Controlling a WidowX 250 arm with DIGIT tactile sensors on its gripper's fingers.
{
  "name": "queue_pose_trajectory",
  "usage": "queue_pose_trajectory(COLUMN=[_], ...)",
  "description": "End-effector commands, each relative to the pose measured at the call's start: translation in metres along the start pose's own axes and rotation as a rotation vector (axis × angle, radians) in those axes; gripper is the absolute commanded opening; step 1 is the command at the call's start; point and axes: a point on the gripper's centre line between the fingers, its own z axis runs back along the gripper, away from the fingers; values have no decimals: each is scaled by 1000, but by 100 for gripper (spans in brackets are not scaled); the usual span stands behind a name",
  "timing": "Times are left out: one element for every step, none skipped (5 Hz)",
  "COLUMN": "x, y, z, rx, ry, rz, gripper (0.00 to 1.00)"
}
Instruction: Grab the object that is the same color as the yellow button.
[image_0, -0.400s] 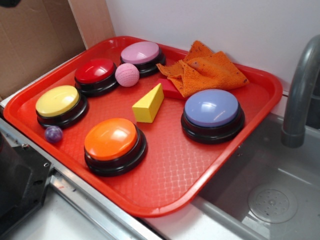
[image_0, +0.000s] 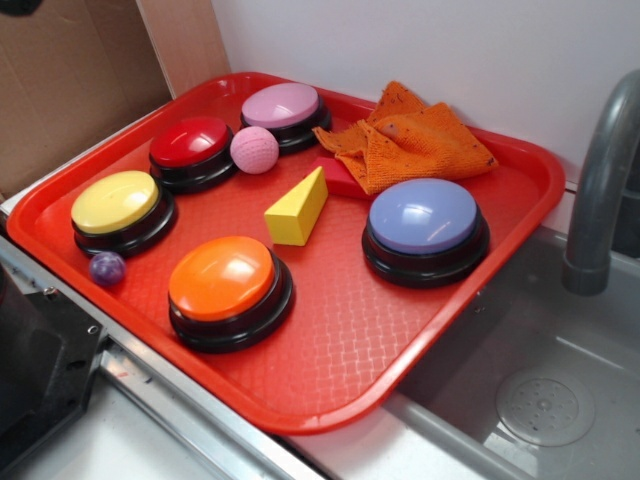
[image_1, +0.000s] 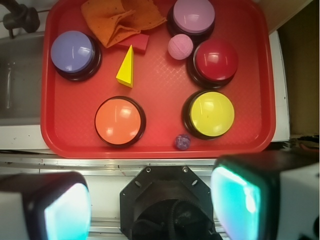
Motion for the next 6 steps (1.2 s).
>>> queue_pose_trajectory(x=[44, 62, 77, 87, 94, 98], y=[-10, -14, -13, -8, -3, -9], z=[-34, -64, -92, -117, -143, -163], rx=[-15, 11, -32, -66, -68, -125], ry=[-59, -95, -116, -128, -92, -74], rz=[1, 56, 82, 126, 158, 171], gripper=[100, 100, 100, 100, 100, 100])
